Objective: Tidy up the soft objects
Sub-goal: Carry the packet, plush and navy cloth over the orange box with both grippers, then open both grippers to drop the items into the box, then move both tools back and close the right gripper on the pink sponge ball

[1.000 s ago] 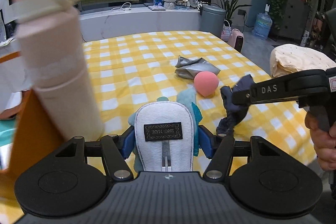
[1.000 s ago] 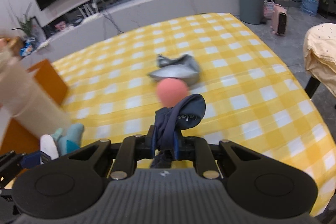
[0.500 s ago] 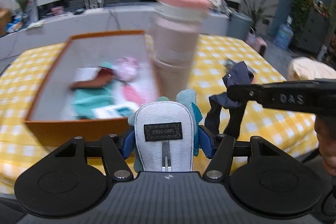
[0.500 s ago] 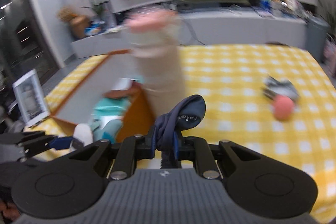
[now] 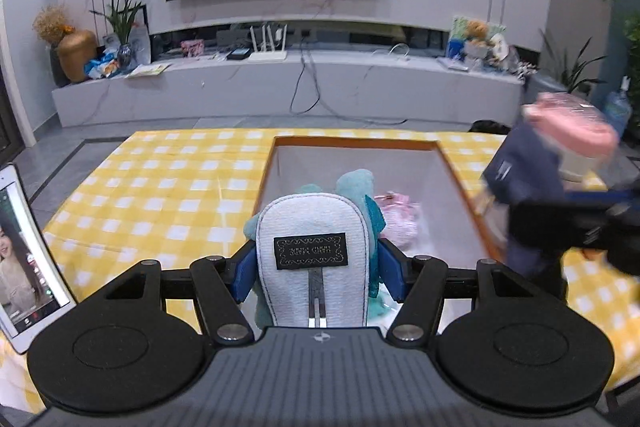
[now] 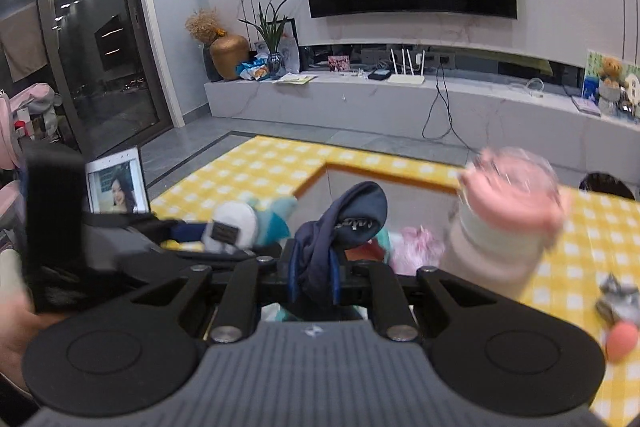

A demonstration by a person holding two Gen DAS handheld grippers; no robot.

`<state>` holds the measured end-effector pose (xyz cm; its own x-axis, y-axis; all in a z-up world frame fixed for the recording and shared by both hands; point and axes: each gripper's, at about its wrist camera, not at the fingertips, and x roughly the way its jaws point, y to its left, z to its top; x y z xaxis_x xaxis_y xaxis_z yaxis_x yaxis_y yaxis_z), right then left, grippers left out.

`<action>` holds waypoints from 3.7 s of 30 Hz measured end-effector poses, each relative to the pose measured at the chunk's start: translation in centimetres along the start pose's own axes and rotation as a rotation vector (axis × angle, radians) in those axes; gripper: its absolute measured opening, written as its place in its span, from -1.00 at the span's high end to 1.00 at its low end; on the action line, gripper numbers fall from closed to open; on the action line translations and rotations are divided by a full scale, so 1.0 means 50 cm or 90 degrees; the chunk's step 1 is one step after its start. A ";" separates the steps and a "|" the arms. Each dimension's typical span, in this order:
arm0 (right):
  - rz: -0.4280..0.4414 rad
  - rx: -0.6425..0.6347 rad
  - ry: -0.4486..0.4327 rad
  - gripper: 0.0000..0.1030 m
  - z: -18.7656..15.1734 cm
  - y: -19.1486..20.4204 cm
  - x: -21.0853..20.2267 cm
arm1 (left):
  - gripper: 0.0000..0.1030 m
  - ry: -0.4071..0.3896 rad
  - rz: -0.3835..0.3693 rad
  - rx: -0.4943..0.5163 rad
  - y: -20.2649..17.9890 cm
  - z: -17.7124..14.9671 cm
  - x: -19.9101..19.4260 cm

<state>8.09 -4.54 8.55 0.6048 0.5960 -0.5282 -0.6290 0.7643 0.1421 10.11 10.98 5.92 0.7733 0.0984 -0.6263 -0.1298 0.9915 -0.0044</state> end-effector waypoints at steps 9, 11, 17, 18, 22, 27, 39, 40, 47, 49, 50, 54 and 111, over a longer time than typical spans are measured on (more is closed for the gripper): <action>-0.050 -0.052 0.039 0.74 0.051 -0.001 0.089 | -0.38 0.085 -0.005 -0.005 0.025 -0.007 0.139; -0.071 -0.084 0.076 0.74 0.041 -0.002 0.122 | -0.38 0.099 -0.008 -0.005 0.031 -0.015 0.155; -0.100 -0.140 0.163 0.77 0.014 -0.010 0.204 | -0.44 0.102 -0.018 0.028 0.019 -0.011 0.170; -0.106 -0.152 0.172 0.79 0.010 -0.008 0.213 | -0.44 0.091 -0.027 0.017 0.024 -0.006 0.171; -0.131 -0.191 0.194 0.81 -0.004 0.003 0.237 | -0.47 0.075 0.002 0.040 0.019 0.012 0.181; -0.143 -0.193 0.209 0.84 -0.008 0.005 0.254 | -0.74 0.084 -0.004 0.049 0.014 0.013 0.206; -0.119 -0.180 0.204 0.38 0.000 0.026 0.244 | -1.00 0.030 -0.129 -0.056 0.061 0.037 0.145; -0.120 -0.180 0.203 0.28 -0.002 0.029 0.241 | -1.00 0.032 -0.126 -0.062 0.063 0.038 0.141; -0.110 -0.167 0.198 -0.29 -0.011 0.048 0.231 | -1.00 0.034 -0.110 -0.063 0.068 0.035 0.124; -0.110 -0.154 0.192 -0.48 -0.013 0.051 0.229 | -1.00 0.044 -0.119 -0.070 0.075 0.037 0.119; -0.113 -0.148 0.190 -0.64 -0.013 0.051 0.227 | -1.00 0.039 -0.111 -0.075 0.079 0.037 0.116; -0.096 -0.117 0.180 -0.81 -0.018 0.047 0.206 | -1.00 0.030 -0.107 -0.080 0.089 0.042 0.099; -0.405 0.249 0.112 -0.07 -0.254 -0.681 0.144 | -1.00 0.092 -0.246 0.169 -0.441 -0.215 0.051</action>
<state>27.68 -29.40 -10.74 0.6857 -0.0111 -0.7278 0.0531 0.9980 0.0349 8.30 -11.51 -3.96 0.6376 -0.2745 -0.7198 0.3260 0.9427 -0.0707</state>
